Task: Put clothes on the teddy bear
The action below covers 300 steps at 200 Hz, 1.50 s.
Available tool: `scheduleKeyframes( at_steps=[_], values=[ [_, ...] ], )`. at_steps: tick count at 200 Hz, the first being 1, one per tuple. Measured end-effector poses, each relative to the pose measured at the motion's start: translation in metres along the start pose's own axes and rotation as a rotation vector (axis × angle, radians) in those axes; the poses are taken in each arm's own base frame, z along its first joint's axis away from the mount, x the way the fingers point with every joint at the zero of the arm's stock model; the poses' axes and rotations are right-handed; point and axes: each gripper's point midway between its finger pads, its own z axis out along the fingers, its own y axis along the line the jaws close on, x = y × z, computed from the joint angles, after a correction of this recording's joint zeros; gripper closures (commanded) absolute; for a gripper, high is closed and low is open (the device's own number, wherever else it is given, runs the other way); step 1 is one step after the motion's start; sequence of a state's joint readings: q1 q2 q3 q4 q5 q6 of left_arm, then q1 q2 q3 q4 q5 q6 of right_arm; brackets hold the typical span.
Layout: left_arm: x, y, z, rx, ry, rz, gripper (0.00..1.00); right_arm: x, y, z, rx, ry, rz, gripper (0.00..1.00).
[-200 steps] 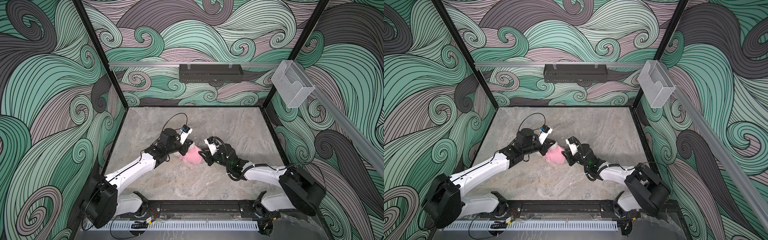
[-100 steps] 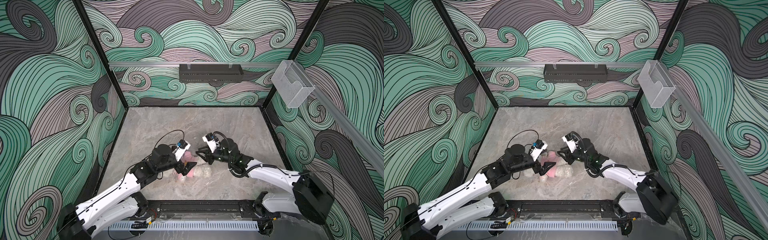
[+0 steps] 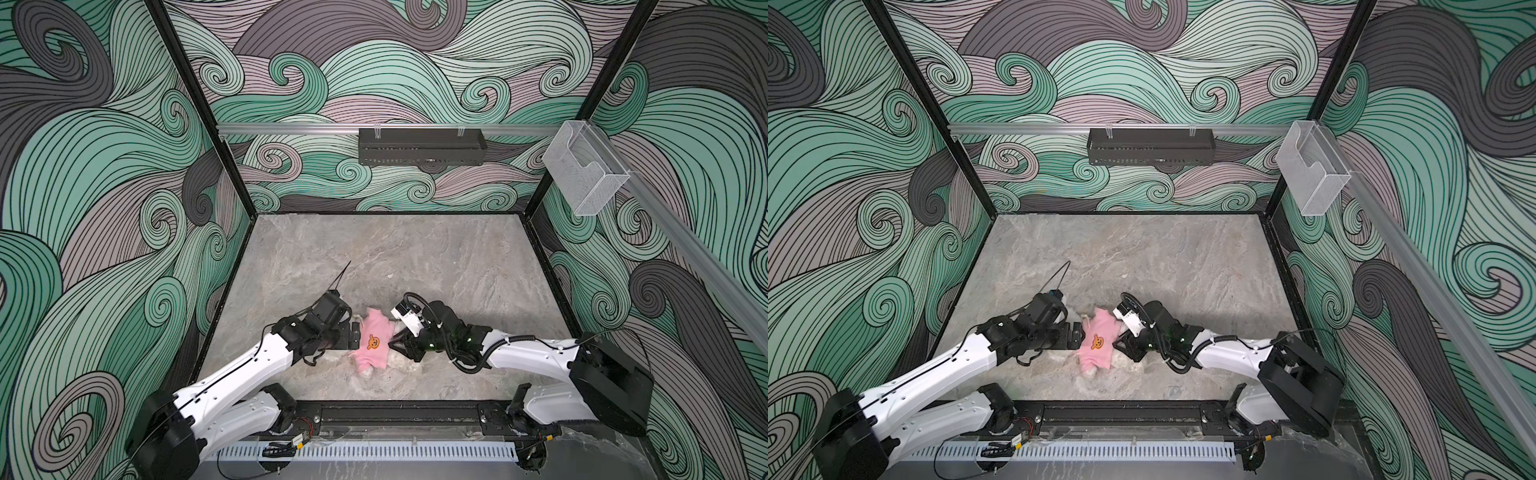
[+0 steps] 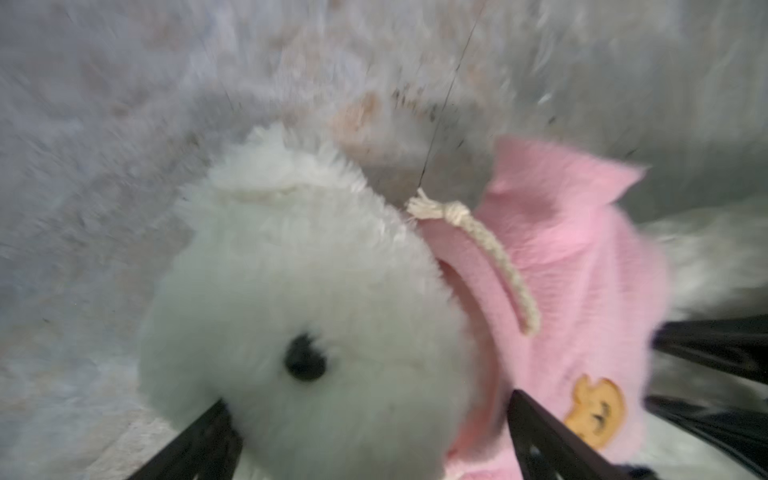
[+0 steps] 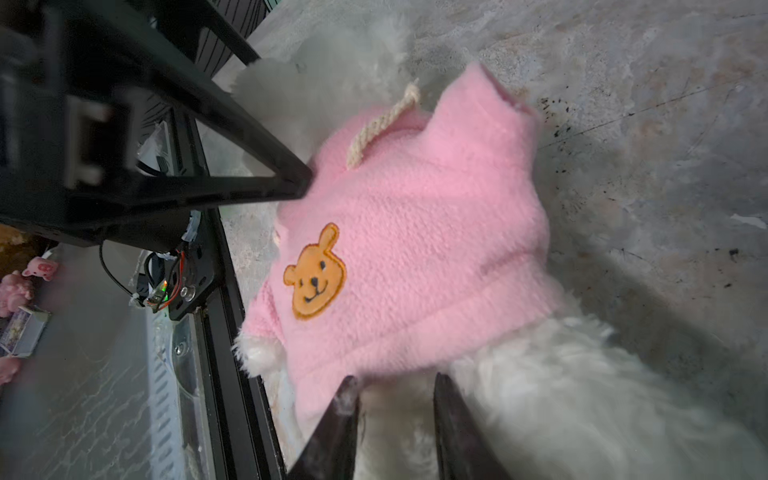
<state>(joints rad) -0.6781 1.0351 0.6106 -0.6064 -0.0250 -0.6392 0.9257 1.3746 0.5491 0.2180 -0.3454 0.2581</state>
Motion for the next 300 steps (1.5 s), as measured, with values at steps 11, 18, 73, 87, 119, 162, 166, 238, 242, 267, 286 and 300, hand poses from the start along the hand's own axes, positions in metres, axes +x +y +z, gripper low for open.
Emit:
scheduleKeyframes(
  at_steps=[11,18,73,87,119,162,166,238,242,267,286,300],
  values=[
    [0.007,0.001,0.012,-0.01,0.045,-0.011,0.18,0.0,-0.001,-0.003,0.007,0.009,-0.014,0.58],
    [0.006,-0.002,0.018,-0.008,0.055,-0.02,0.29,-0.003,-0.001,-0.007,0.013,0.008,-0.025,0.55],
    [-0.024,-0.037,0.04,0.154,-0.056,-0.107,1.0,-0.129,-0.03,-0.073,0.092,-0.242,-0.016,0.12],
    [-0.029,-0.038,0.039,0.167,-0.091,-0.118,1.0,-0.141,-0.053,-0.081,0.121,-0.241,0.032,0.03],
    [-0.043,-0.035,0.02,0.143,-0.222,-0.051,1.0,-0.135,-0.086,-0.085,0.179,-0.147,0.125,0.01],
    [-0.079,-0.034,-0.01,0.07,-0.436,0.113,1.0,-0.163,-0.066,-0.089,0.086,-0.15,0.09,0.03],
    [-0.082,-0.034,-0.011,0.059,-0.452,0.127,1.0,-0.163,-0.065,-0.087,0.072,-0.151,0.096,0.03],
    [-0.107,-0.037,-0.028,-0.017,-0.607,0.223,1.0,-0.111,-0.05,-0.012,-0.071,-0.119,0.185,0.13],
    [-0.107,-0.037,-0.028,-0.019,-0.609,0.224,1.0,-0.109,-0.049,-0.009,-0.075,-0.124,0.185,0.16],
    [-0.106,-0.038,-0.029,-0.023,-0.618,0.221,1.0,-0.103,-0.049,-0.001,-0.087,-0.194,0.157,0.51],
    [-0.104,-0.039,-0.027,-0.009,-0.616,0.21,0.95,-0.101,-0.05,-0.002,-0.084,-0.248,0.097,0.82],
    [-0.101,-0.039,-0.025,-0.004,-0.604,0.2,0.6,-0.1,-0.048,-0.006,-0.083,-0.285,0.023,0.91]
  ],
)
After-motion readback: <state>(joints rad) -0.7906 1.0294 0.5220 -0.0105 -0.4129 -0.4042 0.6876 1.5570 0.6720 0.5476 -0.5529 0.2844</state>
